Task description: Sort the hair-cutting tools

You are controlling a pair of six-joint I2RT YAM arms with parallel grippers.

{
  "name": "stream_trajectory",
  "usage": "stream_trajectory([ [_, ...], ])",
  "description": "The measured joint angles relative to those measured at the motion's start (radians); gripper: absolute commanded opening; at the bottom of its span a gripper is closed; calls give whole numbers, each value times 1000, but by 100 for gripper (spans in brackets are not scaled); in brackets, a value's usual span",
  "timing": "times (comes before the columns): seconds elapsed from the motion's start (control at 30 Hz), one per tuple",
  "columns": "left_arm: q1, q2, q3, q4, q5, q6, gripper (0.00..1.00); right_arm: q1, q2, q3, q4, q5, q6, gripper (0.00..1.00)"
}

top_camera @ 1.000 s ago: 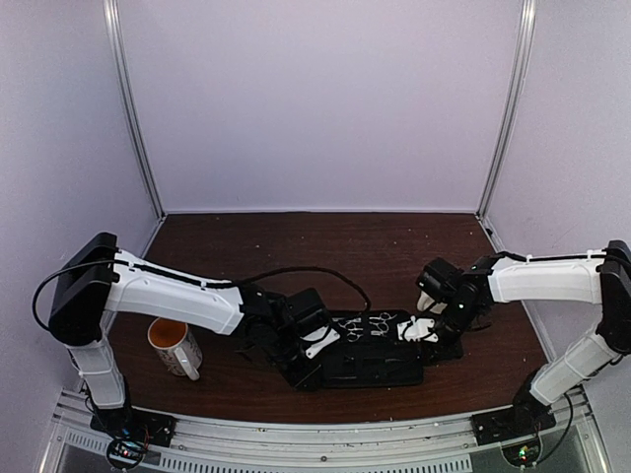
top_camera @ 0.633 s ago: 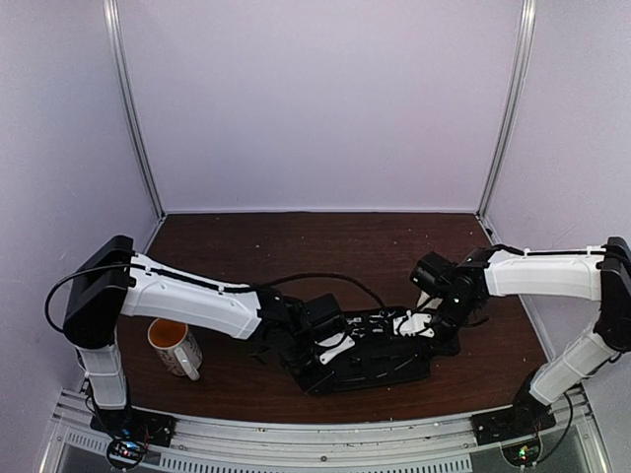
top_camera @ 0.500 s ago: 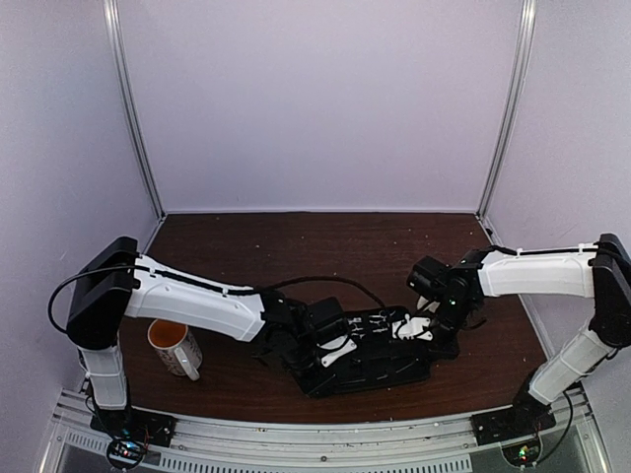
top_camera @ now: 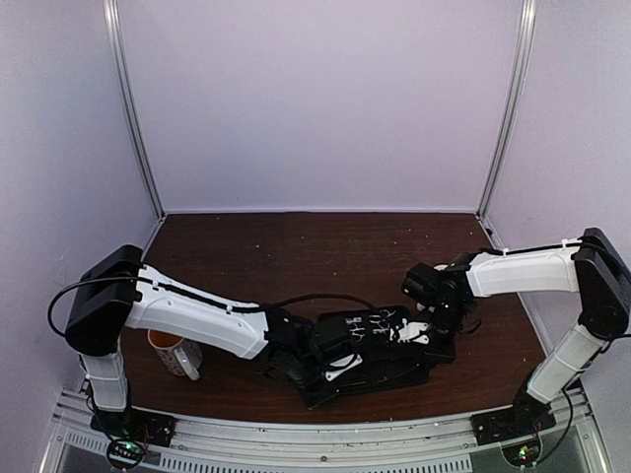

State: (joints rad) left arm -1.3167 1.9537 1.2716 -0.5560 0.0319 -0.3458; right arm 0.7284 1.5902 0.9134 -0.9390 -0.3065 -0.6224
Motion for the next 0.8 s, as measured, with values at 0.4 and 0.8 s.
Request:
stream_trajectory([
  [0.4,0,-14,-30,42,-10,-1,28,0,23,25,-19,-68,30,7],
  [0.8,0,-7,-18,31,-18,15,27,2,126,92,-50,-158,48,10],
])
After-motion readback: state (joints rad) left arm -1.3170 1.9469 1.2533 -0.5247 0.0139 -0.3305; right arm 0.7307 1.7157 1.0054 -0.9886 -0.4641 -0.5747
